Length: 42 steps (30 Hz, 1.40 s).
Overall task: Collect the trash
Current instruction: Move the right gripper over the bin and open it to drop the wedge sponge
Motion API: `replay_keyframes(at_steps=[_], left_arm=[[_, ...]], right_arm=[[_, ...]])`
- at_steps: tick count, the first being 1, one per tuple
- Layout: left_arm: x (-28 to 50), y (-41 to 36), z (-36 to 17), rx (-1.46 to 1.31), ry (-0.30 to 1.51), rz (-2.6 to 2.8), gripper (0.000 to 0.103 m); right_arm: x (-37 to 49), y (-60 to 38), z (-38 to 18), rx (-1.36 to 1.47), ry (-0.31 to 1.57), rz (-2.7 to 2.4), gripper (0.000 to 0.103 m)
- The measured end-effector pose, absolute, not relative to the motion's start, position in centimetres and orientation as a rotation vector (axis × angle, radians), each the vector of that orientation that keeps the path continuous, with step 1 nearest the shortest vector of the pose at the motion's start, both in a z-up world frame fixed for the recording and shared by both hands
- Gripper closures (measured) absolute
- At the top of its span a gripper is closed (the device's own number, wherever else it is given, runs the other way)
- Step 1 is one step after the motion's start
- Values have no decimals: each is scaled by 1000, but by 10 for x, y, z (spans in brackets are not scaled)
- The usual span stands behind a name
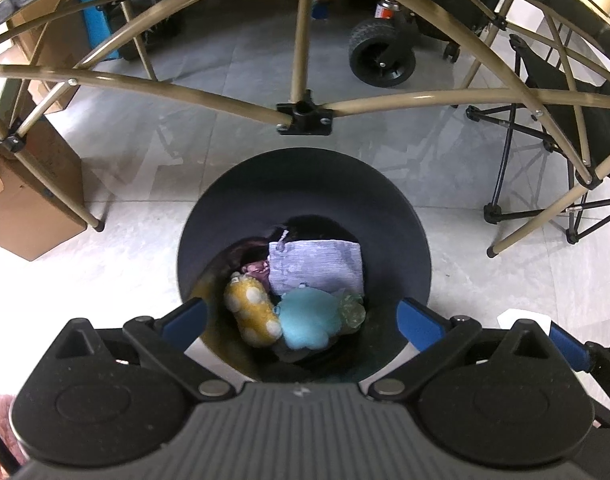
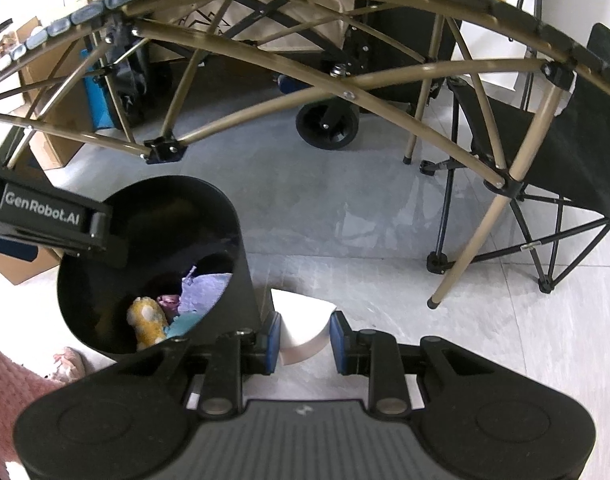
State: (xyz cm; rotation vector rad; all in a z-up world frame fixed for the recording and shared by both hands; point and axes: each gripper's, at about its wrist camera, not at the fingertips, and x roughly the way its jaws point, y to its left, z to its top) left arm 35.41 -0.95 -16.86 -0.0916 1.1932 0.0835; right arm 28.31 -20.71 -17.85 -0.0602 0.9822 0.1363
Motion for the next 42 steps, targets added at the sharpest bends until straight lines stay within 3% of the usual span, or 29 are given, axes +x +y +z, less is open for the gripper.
replay_keyframes(at_steps=[21, 42], left_arm=[[327, 70, -165, -157, 1183, 189, 0], [303, 126, -170, -215, 1189, 250, 0]], right_arm=[[289, -130, -161, -126, 943, 245, 78], [324, -72, -177, -65, 1049, 276, 77]])
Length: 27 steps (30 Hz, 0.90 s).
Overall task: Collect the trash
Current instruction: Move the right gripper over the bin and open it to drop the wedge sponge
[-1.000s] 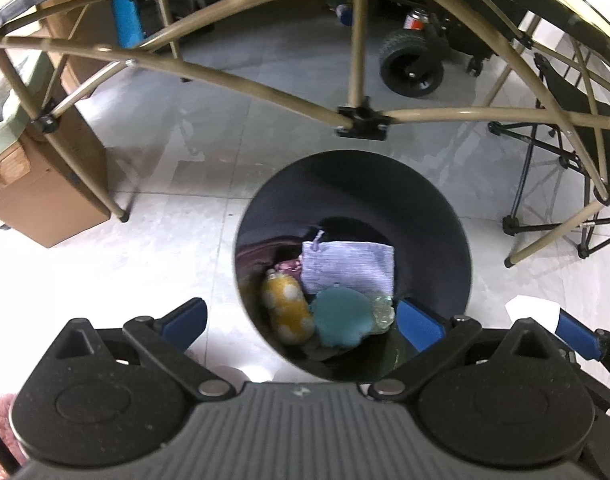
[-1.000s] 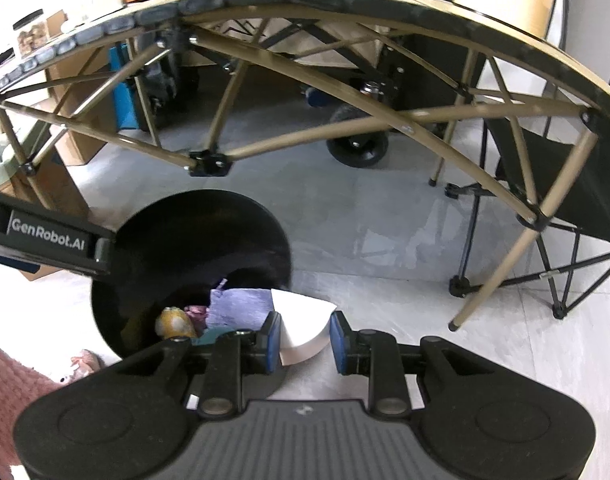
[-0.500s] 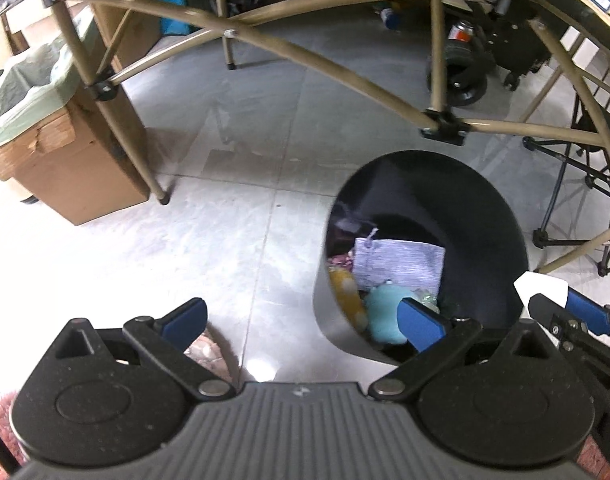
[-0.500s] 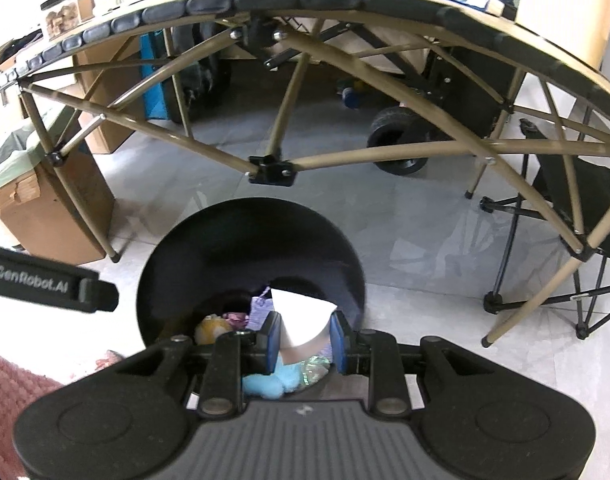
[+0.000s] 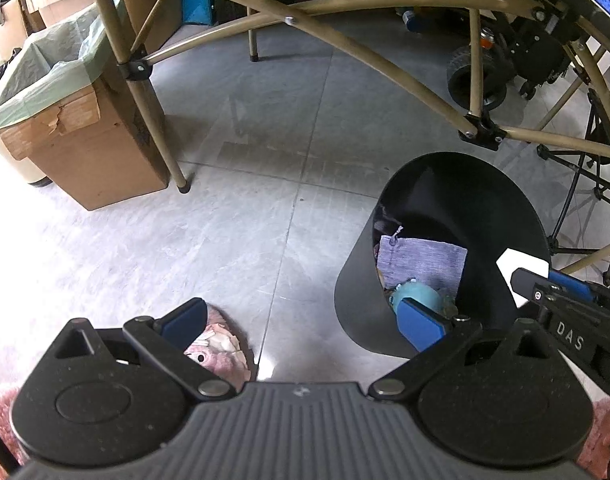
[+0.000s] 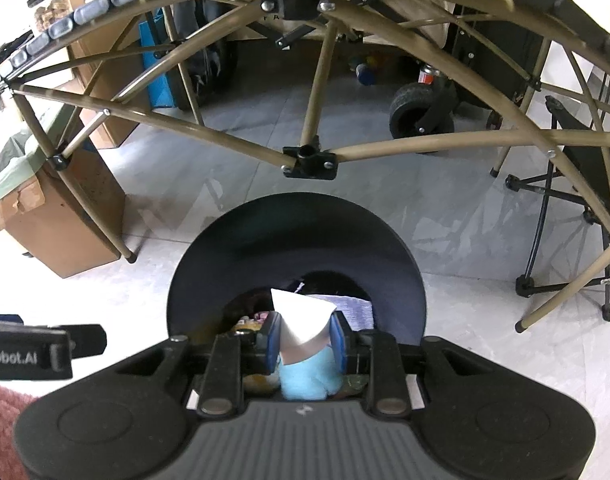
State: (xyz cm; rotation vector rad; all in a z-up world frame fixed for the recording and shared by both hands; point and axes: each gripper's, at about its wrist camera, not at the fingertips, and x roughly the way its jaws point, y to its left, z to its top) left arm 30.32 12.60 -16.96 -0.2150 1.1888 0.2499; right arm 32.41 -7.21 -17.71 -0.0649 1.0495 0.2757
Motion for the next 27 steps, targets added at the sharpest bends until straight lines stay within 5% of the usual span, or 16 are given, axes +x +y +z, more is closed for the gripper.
replay_keyframes(at_steps=[6, 11, 13, 27], left_arm=[[300, 137, -171, -234, 1190, 266, 0], [299, 143, -173, -243, 1192, 275, 0], [298, 143, -173, -244, 1191, 275, 0], [298, 142, -172, -242, 1190, 274, 0]], right_arm=[[329, -68, -181, -51, 1070, 259, 69], [330, -67, -182, -59, 1056, 228, 12], [330, -67, -182, -66, 1052, 217, 0], [328, -76, -183, -11, 1043, 249, 0]])
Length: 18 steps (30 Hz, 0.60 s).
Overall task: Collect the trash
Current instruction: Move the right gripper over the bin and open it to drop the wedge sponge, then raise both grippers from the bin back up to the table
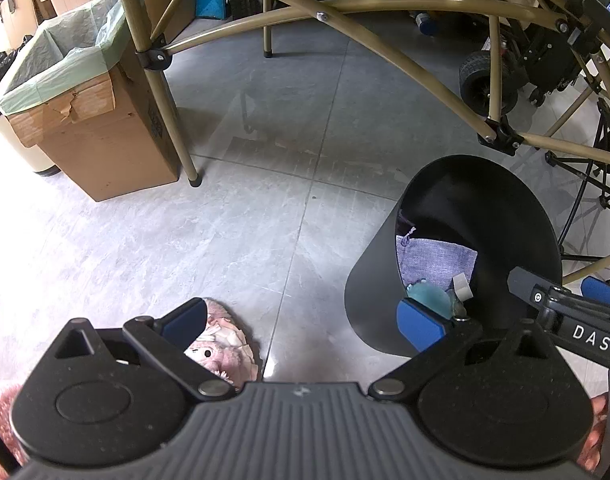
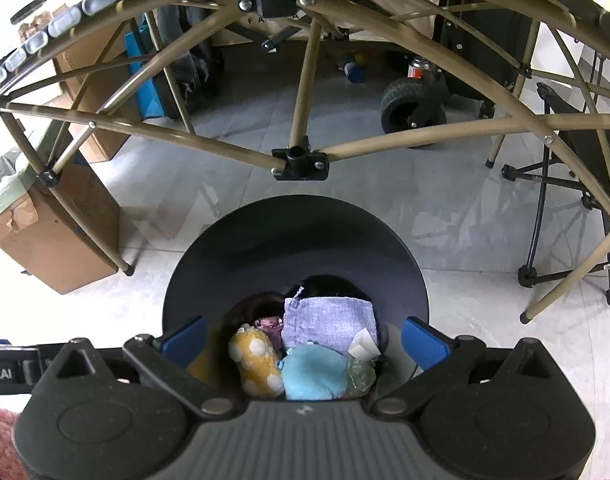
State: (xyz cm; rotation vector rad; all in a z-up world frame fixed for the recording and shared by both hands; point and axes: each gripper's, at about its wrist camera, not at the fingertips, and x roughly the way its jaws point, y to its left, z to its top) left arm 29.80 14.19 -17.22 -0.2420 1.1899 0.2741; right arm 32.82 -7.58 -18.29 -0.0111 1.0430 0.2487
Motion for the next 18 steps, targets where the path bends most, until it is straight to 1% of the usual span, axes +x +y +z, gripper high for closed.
replay_keyframes(at_steps=[10, 18], left_arm=[[296, 139, -172, -221, 1176, 274, 0], [290, 133, -162, -197, 1118, 268, 0]], right_arm=[[323, -80, -174, 19, 997, 294, 0], [315, -87, -159, 16, 950, 291, 0]])
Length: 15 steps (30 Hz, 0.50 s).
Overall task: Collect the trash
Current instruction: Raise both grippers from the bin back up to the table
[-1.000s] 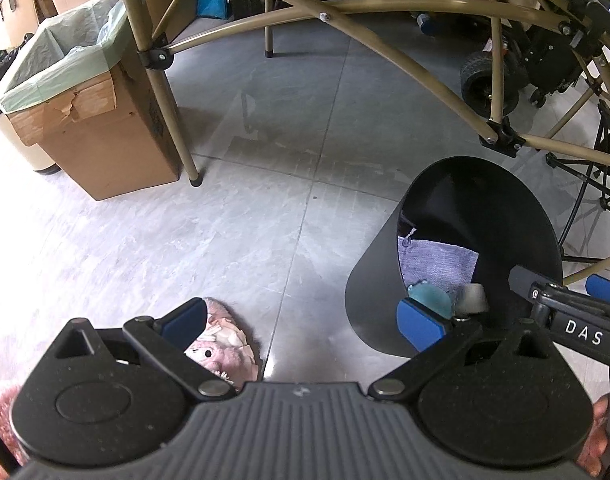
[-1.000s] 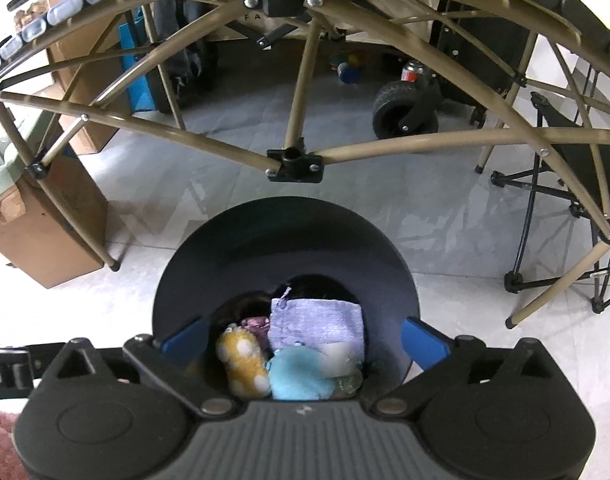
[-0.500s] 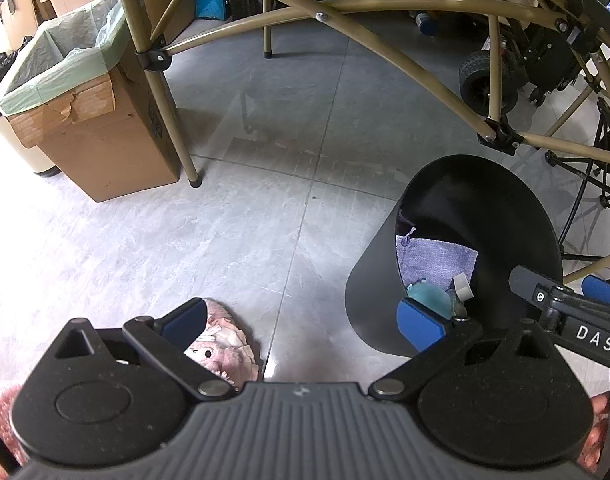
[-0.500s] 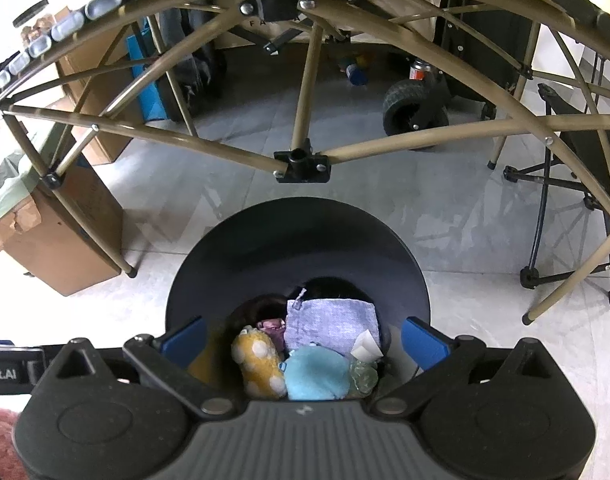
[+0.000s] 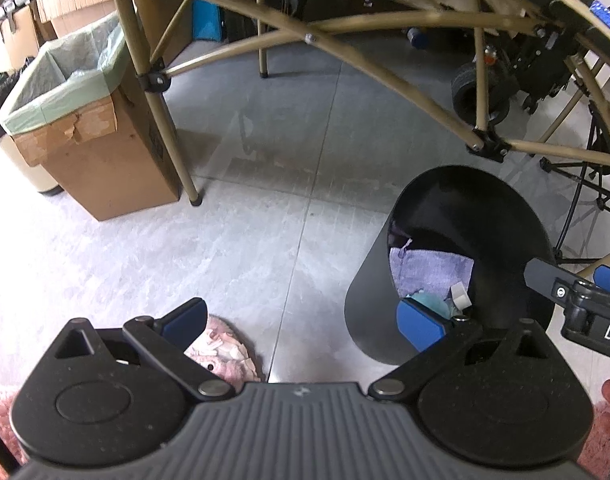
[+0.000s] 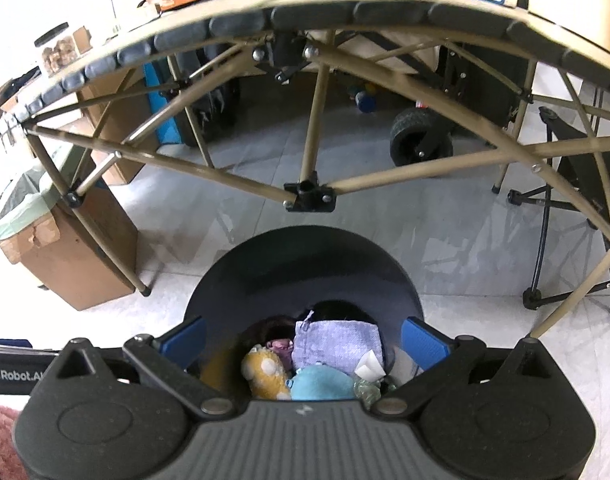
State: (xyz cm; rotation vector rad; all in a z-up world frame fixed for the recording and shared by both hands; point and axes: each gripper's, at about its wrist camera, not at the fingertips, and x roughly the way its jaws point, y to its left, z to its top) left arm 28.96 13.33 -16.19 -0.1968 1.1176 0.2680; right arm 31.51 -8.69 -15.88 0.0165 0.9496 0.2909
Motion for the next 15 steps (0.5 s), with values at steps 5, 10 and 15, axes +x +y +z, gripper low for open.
replay_keyframes(at_steps=[5, 10, 15], left_arm=[[286, 127, -151, -179, 1049, 269, 0], [279, 119, -127, -185, 976, 246, 0], [276, 104, -90, -162, 886, 206, 0]], right_arm=[[307, -99, -139, 40, 891, 276, 0], [293, -116, -106, 81, 796, 275, 0], [284, -135, -67, 100, 686, 283, 0]])
